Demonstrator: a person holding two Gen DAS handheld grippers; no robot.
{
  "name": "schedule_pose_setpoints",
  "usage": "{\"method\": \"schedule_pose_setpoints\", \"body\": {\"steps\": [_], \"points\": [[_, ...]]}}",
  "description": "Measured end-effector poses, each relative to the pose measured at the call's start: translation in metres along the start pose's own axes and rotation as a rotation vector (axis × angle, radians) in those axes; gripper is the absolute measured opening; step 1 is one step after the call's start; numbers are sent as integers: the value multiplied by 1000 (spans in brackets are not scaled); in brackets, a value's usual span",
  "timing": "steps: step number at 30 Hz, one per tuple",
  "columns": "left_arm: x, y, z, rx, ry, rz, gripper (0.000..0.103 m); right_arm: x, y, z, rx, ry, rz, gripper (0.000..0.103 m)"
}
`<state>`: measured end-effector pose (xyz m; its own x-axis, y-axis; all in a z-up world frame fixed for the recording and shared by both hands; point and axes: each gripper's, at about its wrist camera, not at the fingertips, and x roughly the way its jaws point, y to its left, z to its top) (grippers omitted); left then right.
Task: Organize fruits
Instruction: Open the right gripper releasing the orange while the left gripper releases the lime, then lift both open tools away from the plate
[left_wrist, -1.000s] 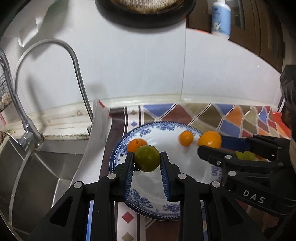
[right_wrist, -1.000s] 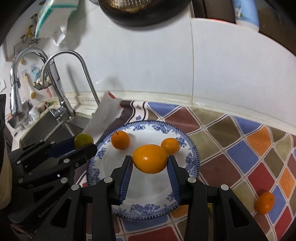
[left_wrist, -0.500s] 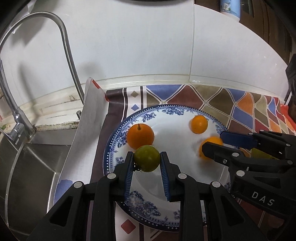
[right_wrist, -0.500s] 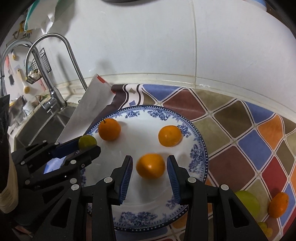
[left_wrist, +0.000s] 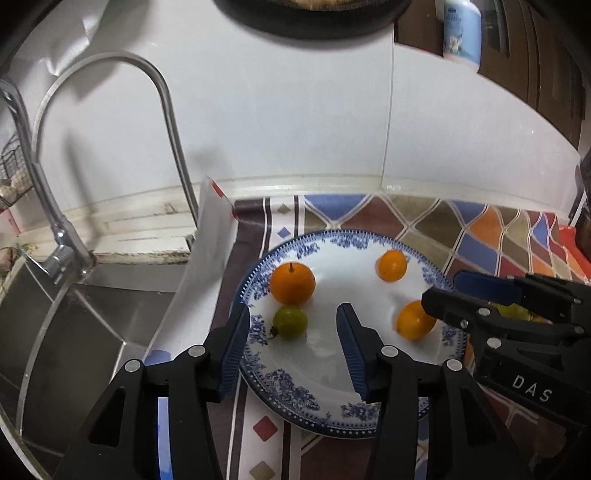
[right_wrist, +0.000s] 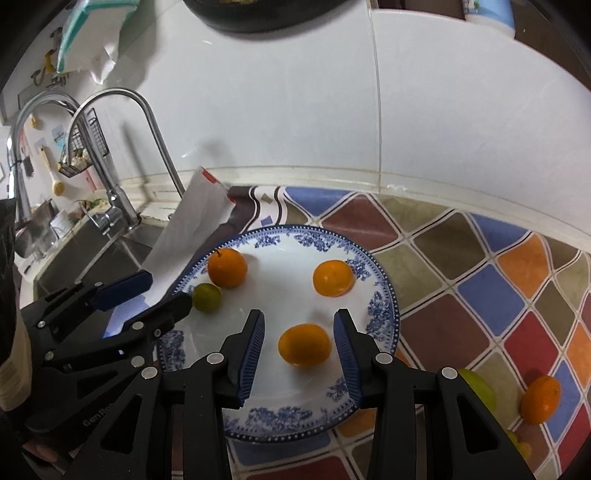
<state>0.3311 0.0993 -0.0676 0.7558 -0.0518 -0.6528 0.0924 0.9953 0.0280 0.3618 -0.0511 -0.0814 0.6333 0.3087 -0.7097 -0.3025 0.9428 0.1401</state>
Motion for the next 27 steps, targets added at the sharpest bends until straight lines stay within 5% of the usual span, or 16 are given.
{"method": "schedule_pose_setpoints", "body": {"steps": [10, 21, 27], "points": [[-49, -8, 7, -1, -92, 3, 58, -46, 6, 1, -4, -76, 3, 41], [-107, -24, -1, 2, -171, -24, 76, -114, 1, -14, 38, -181, -64, 73], [-133, -41, -9, 31, -199, -44, 84, -148, -5, -26, 59, -222, -101, 79]]}}
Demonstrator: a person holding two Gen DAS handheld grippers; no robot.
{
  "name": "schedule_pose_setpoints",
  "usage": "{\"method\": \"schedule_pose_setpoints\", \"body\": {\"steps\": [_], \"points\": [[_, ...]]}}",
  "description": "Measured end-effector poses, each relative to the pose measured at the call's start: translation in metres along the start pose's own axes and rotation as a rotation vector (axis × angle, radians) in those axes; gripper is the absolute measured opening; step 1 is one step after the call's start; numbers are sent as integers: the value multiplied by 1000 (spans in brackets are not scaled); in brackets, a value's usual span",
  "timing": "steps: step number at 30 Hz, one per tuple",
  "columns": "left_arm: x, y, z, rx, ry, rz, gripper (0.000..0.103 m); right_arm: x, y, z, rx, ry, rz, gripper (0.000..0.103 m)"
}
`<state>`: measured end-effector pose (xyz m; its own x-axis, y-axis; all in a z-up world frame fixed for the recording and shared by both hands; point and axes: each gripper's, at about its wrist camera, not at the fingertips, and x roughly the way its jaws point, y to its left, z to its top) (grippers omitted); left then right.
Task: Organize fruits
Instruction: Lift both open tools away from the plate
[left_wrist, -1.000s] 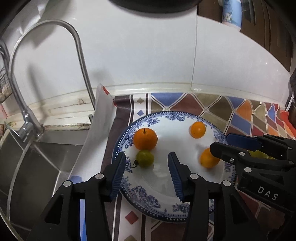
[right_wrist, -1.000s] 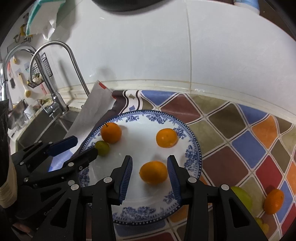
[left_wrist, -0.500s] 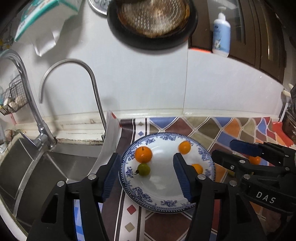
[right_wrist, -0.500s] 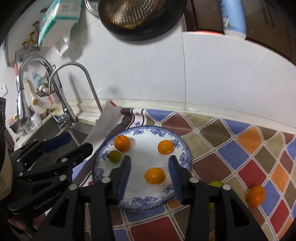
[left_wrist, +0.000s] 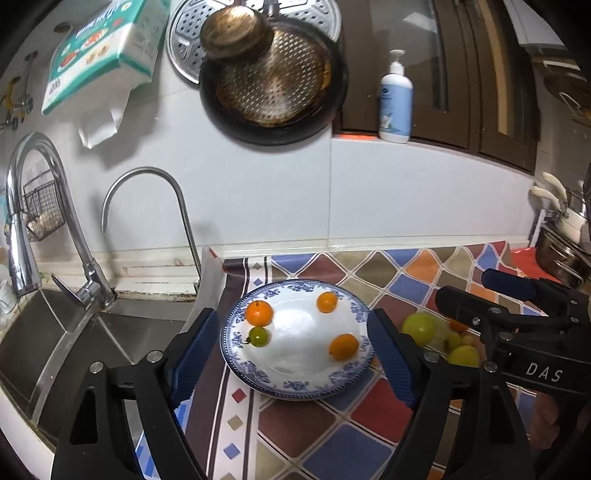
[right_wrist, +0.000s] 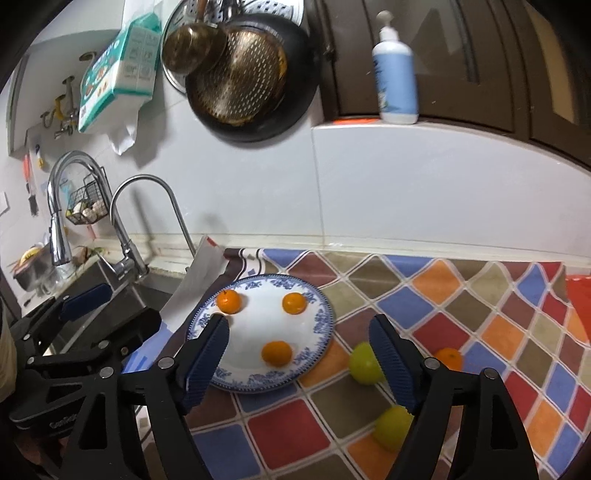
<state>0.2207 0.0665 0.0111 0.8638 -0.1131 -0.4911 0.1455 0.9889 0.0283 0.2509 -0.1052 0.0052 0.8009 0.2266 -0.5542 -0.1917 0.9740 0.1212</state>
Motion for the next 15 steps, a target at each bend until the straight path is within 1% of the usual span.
{"method": "schedule_pose_setpoints", "body": {"steps": [6, 15], "points": [[-18, -18, -7, 30, -10, -33, 84, -30, -10, -13, -1, -18, -37, 79], [-36, -43, -14, 63, -36, -74, 86, -62, -24, -31, 3, -29, -88, 79]]}}
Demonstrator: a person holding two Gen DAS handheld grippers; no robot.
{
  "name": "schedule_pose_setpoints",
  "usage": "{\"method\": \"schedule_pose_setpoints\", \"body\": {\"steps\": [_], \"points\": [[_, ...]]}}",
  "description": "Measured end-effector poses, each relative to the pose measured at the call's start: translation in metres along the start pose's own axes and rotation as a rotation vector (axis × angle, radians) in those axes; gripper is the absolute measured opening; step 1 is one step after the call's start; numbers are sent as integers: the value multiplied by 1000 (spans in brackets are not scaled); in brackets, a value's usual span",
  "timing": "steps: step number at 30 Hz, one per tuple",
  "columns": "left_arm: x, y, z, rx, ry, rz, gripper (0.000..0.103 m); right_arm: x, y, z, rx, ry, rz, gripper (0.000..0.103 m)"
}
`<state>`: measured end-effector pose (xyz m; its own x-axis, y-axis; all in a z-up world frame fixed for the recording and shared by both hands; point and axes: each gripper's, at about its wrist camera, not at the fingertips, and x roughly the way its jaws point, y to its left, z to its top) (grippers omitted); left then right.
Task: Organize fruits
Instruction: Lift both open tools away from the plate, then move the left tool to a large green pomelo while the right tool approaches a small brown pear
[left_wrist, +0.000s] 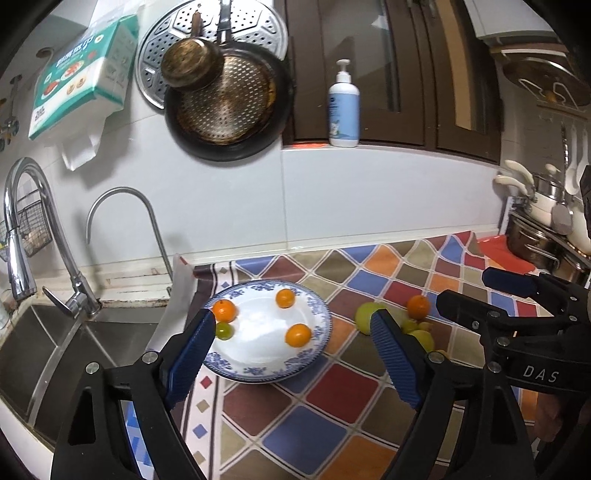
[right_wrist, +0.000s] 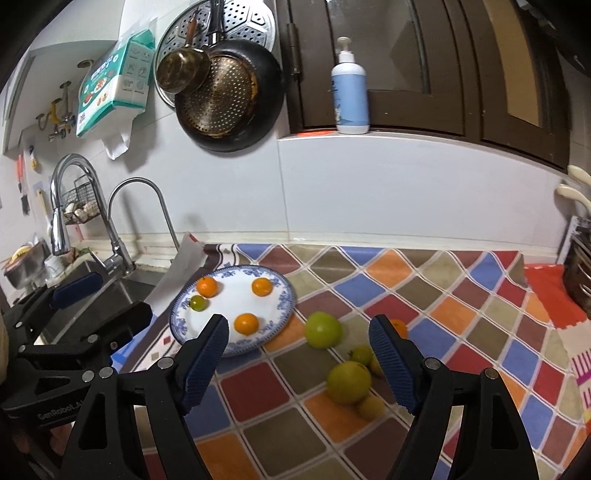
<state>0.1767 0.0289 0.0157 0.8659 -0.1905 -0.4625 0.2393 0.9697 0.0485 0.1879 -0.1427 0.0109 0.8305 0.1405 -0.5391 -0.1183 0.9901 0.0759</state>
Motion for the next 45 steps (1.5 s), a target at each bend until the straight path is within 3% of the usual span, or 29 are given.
{"method": "schedule_pose_setpoints", "body": {"steps": [13, 23, 31, 45], "points": [[4, -46, -9, 59, 23, -68, 87, -24, -36, -18, -14, 25, -68, 79], [24, -72, -20, 129, 53, -142, 87, -17, -58, -37, -36, 85, -121, 79], [46, -87, -26, 230, 64, -222, 85, 2, -66, -55, -58, 142, -105, 78], [107, -97, -41, 332, 183, -380, 73, 54, -75, -76, -58, 277, -40, 59]]}}
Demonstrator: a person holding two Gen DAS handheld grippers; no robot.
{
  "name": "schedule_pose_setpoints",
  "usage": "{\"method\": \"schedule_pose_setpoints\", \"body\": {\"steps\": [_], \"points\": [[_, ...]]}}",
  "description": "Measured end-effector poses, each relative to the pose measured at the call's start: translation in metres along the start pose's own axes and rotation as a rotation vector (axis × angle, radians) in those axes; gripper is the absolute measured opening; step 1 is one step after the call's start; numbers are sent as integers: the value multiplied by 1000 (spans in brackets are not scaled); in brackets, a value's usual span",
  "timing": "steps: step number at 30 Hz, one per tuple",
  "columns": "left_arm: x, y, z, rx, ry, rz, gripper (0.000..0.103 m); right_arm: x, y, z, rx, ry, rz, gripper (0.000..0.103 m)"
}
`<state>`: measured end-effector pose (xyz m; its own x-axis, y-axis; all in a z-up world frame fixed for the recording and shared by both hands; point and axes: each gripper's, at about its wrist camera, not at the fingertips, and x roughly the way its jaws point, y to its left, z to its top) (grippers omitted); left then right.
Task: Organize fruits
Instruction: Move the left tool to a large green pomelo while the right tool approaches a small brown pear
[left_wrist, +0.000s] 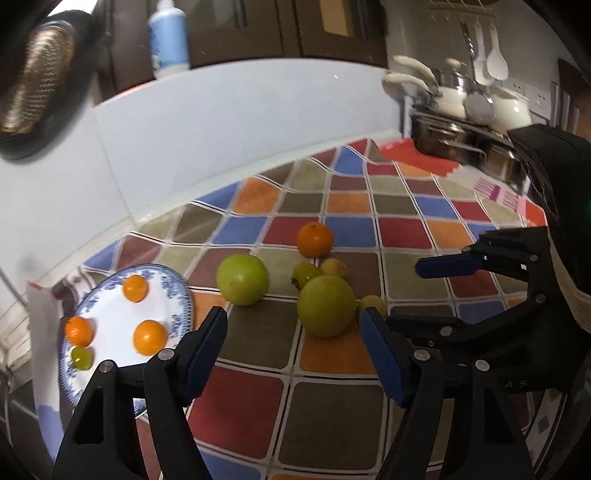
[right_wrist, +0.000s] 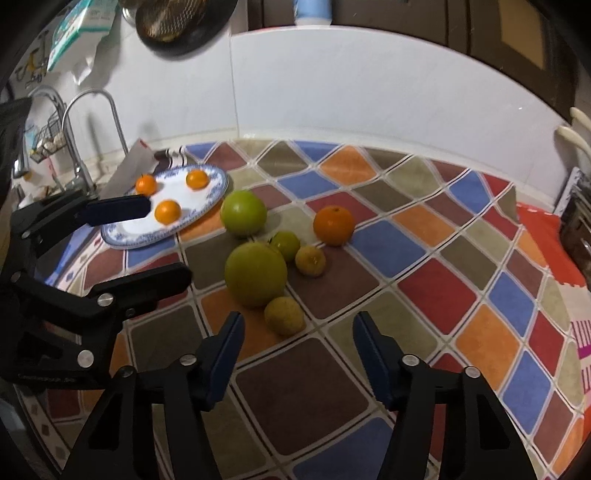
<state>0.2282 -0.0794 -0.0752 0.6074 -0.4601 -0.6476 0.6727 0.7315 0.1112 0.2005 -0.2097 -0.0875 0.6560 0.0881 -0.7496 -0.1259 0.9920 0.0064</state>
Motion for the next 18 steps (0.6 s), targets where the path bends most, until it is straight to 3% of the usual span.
{"method": "schedule_pose_setpoints", "body": {"steps": [8, 18], "points": [[28, 3, 3, 54, 59, -130, 64, 23, 4, 0, -65, 53, 33, 49], [47, 4, 8, 22, 95, -208, 56, 39, -1, 3, -52, 70, 90, 32]]}}
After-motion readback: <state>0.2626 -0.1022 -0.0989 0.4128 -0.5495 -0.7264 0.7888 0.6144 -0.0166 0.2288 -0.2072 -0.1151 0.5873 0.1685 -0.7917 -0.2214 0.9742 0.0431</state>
